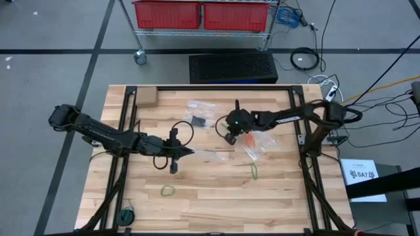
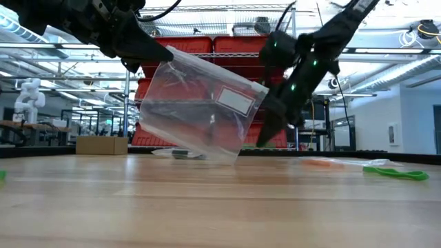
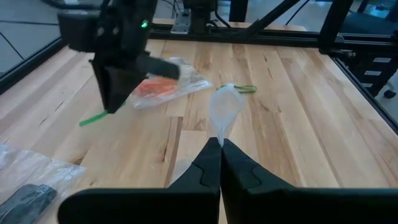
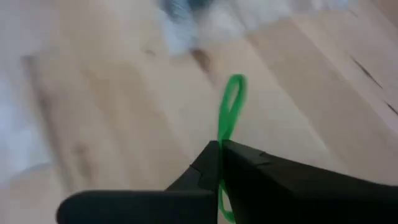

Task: Sort rubber bands
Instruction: Put the green rubber band into the transparent zip bag

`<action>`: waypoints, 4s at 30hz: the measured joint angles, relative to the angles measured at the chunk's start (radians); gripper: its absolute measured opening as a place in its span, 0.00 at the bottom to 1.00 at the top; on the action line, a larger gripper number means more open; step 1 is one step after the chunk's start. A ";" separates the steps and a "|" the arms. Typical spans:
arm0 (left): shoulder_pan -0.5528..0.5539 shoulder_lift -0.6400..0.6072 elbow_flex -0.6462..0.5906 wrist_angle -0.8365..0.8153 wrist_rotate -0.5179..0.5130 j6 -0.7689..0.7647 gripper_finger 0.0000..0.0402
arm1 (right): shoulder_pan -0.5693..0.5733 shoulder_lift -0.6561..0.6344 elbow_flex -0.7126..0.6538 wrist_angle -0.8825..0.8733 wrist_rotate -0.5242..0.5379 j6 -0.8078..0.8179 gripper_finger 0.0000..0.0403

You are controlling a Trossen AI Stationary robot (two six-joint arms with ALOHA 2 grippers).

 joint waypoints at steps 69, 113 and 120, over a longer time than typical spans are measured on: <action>0.000 0.000 0.000 0.001 -0.008 -0.003 0.00 | 0.584 0.116 0.136 0.396 0.632 -0.072 0.00; 0.000 0.000 0.000 -0.016 0.000 -0.027 0.00 | 0.449 0.059 0.137 0.322 0.304 0.083 0.25; 0.000 0.000 0.000 -0.008 0.000 -0.027 0.00 | 0.439 0.059 0.137 0.352 0.259 0.044 0.22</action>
